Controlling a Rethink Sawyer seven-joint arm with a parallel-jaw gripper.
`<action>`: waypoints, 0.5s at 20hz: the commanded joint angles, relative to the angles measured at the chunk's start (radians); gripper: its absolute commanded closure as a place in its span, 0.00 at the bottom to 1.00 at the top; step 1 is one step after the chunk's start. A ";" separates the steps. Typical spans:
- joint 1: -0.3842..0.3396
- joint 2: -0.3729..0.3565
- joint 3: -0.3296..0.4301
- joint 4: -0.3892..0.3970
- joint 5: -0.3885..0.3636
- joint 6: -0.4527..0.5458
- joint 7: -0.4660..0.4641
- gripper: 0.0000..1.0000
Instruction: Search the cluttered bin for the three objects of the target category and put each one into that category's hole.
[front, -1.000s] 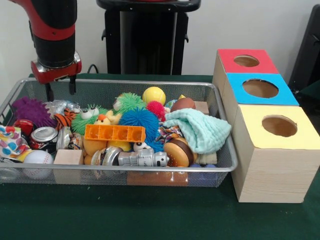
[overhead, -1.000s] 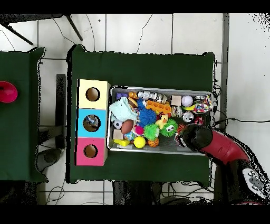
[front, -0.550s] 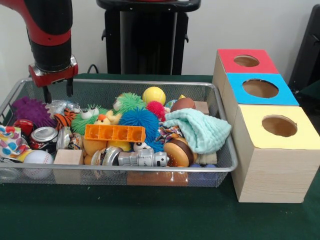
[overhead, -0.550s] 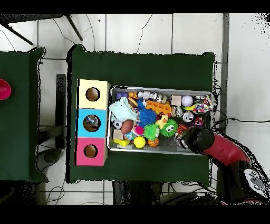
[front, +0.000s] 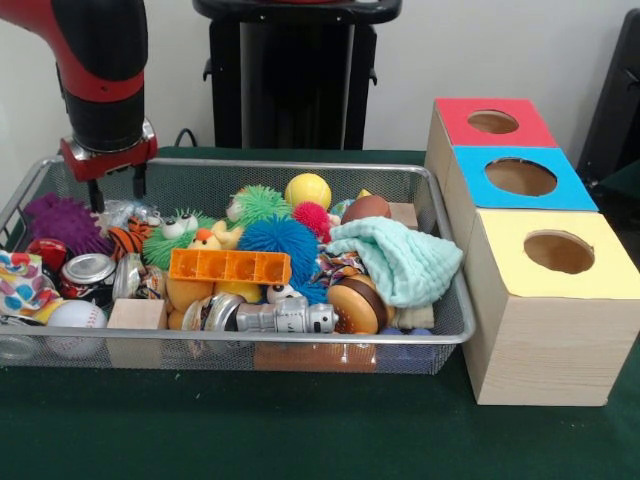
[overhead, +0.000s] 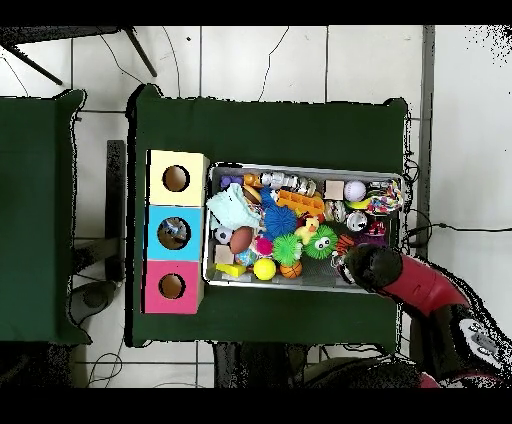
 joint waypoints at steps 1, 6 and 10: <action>-0.044 0.075 0.115 -0.007 -0.046 -0.099 0.131 0.00; -0.052 0.114 0.136 -0.014 -0.043 -0.124 0.135 0.00; -0.065 0.141 0.147 -0.020 -0.045 -0.141 0.132 0.00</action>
